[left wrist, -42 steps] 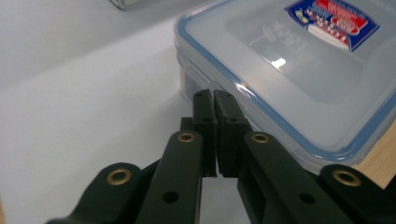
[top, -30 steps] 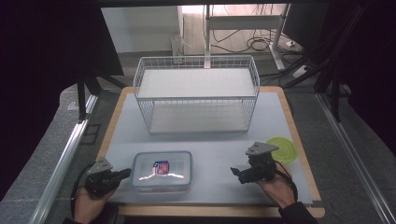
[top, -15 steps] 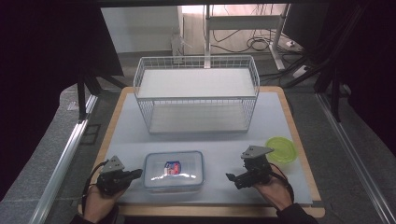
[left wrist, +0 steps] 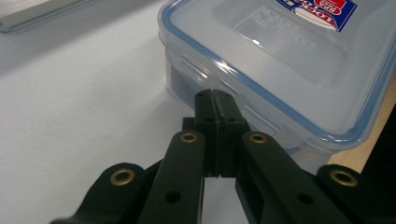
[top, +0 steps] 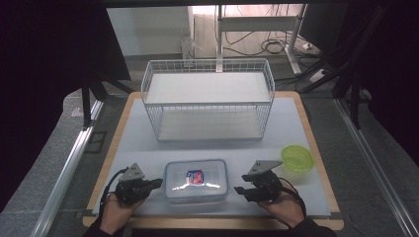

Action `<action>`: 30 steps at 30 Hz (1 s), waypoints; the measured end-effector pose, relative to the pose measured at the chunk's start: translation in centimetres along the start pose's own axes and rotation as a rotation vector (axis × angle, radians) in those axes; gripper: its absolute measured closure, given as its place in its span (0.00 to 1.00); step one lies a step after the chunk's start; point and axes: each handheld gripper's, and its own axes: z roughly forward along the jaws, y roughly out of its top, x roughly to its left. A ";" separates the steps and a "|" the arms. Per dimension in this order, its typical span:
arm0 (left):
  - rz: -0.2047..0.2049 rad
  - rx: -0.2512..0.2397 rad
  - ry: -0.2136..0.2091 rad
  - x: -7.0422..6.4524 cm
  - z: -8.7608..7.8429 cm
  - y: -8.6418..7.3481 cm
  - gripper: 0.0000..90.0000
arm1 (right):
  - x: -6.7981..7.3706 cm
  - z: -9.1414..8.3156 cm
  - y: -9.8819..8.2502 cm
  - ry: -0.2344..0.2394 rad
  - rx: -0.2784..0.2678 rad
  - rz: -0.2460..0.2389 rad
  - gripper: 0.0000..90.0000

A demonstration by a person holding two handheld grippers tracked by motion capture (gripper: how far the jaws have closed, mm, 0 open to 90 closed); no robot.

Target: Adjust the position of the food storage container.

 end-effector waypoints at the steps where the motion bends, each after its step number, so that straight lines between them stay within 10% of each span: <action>1: 0.000 -0.001 -0.006 -0.1 0.1 0.1 1.00 | 0.1 0.2 -0.1 0.003 0.019 -0.005 0.71; 9: 0.061 0.068 -0.018 -1.3 1.3 0.8 1.00 | 1.0 0.5 -0.2 0.015 0.069 -0.046 0.96; 17: 0.082 0.119 -0.062 -3.2 1.1 -0.2 1.00 | 1.3 0.4 -0.3 0.018 0.062 -0.046 1.00; 20: 0.102 0.148 -0.001 -3.4 2.0 0.5 1.00 | 1.2 0.4 -0.3 0.010 0.063 -0.045 1.00; 30: 0.096 0.141 0.001 -2.4 4.0 2.2 1.00 | 0.2 0.1 -0.5 -0.045 0.054 -0.022 1.00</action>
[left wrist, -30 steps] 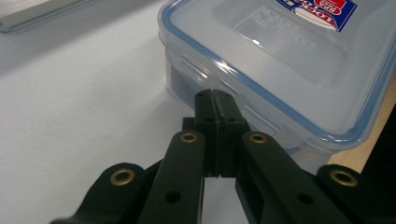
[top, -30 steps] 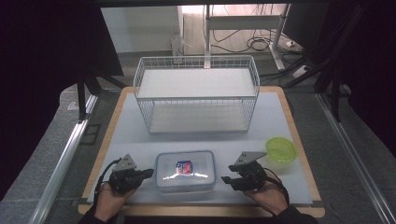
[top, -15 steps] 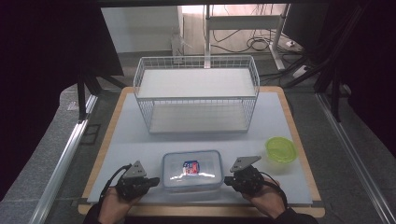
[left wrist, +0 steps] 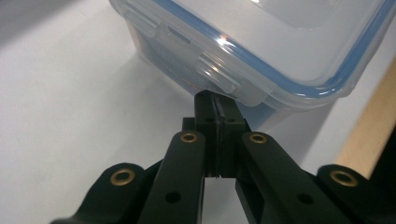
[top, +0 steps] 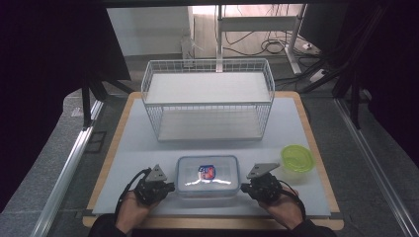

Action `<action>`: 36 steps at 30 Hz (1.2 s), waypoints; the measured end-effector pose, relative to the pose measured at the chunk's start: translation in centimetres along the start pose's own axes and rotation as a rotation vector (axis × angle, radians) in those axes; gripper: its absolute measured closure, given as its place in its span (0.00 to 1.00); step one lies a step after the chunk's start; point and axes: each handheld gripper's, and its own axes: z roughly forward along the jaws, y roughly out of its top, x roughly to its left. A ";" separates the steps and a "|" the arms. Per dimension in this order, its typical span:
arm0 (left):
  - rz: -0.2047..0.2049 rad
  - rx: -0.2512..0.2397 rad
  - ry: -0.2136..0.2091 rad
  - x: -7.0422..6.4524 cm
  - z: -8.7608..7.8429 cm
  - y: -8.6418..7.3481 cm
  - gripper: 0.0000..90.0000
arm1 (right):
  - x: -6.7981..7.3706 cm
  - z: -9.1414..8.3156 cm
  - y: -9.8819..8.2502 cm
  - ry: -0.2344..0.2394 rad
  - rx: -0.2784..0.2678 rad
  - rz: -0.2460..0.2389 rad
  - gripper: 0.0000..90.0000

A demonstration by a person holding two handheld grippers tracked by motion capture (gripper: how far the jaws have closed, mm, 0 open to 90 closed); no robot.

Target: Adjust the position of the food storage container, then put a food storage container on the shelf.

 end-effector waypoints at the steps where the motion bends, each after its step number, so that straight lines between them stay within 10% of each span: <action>1: 0.000 0.000 0.000 0.0 0.0 0.0 1.00 | 0.0 0.0 0.0 0.000 0.000 0.000 1.00; 9: 0.010 -0.014 -0.025 0.5 0.3 0.8 0.96 | -1.2 -0.3 -0.5 -0.034 0.005 0.009 0.93; 16: 0.024 -0.041 0.044 0.9 -1.5 -0.2 0.70 | -1.9 -1.2 -0.8 -0.085 -0.011 -0.002 0.69; 23: 0.049 -0.052 0.050 0.7 -2.6 -1.1 0.37 | -2.6 -2.1 -1.5 -0.133 -0.084 0.021 0.25; 36: 0.017 -0.110 0.028 1.1 -2.4 -1.4 0.07 | -2.6 -2.0 -1.6 -0.123 -0.088 0.028 0.06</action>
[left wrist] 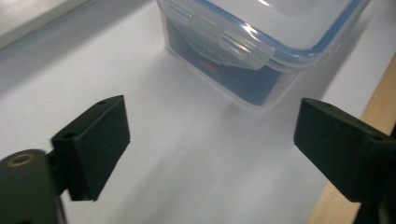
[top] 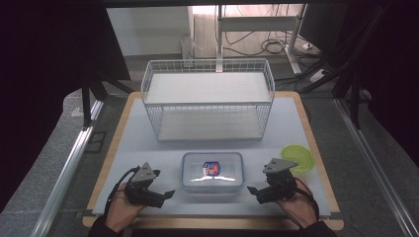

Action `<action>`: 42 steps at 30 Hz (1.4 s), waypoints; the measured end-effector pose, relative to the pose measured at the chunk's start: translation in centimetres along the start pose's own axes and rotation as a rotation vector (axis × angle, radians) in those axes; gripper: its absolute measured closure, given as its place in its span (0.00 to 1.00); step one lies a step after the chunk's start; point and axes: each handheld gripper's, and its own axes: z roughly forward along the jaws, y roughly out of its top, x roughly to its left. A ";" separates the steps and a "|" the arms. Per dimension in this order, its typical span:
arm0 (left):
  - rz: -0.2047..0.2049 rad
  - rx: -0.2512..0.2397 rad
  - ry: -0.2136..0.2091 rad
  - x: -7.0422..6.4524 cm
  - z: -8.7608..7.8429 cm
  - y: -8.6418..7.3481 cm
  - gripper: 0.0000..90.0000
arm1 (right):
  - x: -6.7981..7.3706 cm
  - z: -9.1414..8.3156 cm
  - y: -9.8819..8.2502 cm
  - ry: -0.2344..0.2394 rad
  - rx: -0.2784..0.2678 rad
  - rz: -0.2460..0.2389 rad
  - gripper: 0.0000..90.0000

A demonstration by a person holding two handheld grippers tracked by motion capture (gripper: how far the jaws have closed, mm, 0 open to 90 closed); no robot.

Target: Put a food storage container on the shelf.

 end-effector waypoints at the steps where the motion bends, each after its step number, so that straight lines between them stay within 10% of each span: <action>1: -0.003 -0.022 -0.014 0.1 0.1 0.0 0.06 | 0.0 0.1 0.1 0.007 -0.010 0.002 0.05; 16: -0.001 -0.091 -0.079 0.2 0.7 2.4 0.03 | -0.3 0.2 1.6 0.083 -0.080 0.005 0.00; 28: -0.043 -0.040 -0.125 1.0 2.9 3.8 0.04 | -0.1 2.4 2.5 0.174 -0.078 0.102 0.00; 42: -0.217 0.008 -0.357 2.4 6.4 4.5 0.00 | -1.2 5.7 3.2 0.360 0.035 0.321 0.00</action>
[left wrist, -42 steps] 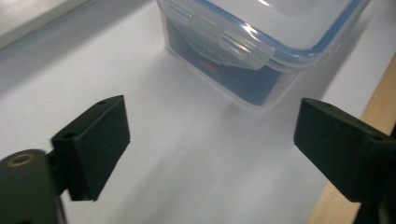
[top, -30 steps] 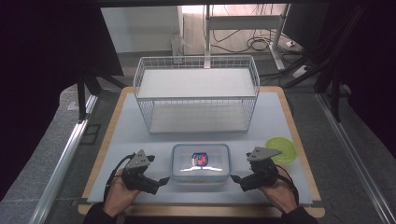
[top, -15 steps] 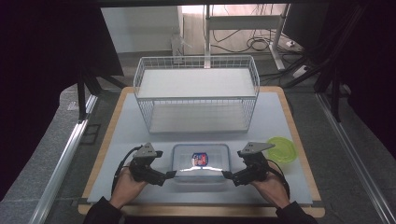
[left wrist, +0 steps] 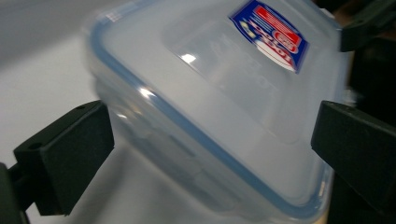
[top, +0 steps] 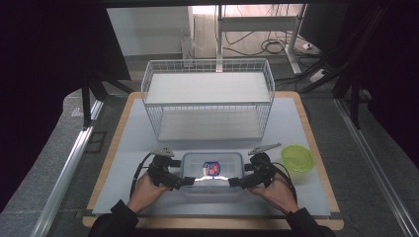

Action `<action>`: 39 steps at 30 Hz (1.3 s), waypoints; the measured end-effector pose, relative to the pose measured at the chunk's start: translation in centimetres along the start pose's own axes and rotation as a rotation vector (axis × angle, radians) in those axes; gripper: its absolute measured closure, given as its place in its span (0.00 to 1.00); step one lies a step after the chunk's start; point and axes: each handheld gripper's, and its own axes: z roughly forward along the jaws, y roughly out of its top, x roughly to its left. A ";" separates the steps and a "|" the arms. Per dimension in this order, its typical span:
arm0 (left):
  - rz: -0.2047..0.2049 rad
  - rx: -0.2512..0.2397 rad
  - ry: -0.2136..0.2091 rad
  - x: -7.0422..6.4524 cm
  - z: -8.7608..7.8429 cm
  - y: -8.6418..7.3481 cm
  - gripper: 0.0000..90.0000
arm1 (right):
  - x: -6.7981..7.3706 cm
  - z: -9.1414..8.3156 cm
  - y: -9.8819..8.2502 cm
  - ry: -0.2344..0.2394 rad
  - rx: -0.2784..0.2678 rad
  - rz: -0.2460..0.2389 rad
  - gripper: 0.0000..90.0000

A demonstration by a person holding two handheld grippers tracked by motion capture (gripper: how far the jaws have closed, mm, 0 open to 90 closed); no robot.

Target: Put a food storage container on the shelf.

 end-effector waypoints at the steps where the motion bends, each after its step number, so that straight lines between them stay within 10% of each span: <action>1: 0.000 0.000 0.000 0.0 0.0 0.0 0.00 | -0.1 0.1 0.0 0.013 0.004 0.011 0.00; 12: -0.011 0.065 0.043 -1.4 -1.0 0.2 0.09 | 0.0 -1.2 0.0 0.016 -0.001 0.074 0.23; 17: 0.046 0.040 0.095 -3.1 -1.9 -0.7 0.19 | 0.4 -2.6 -0.6 0.012 -0.061 0.088 0.41; 23: -0.007 -0.058 0.061 -3.3 -3.3 -2.0 0.43 | 0.5 -3.8 -1.8 0.062 -0.109 0.117 0.56; 32: -0.063 -0.124 0.072 -3.5 -3.5 -2.2 0.51 | 1.9 -4.2 -2.2 0.010 -0.140 0.166 0.59; 39: -0.065 -0.158 0.081 -3.4 -3.8 -1.7 0.53 | 2.5 -4.7 -1.7 -0.029 -0.197 0.109 0.60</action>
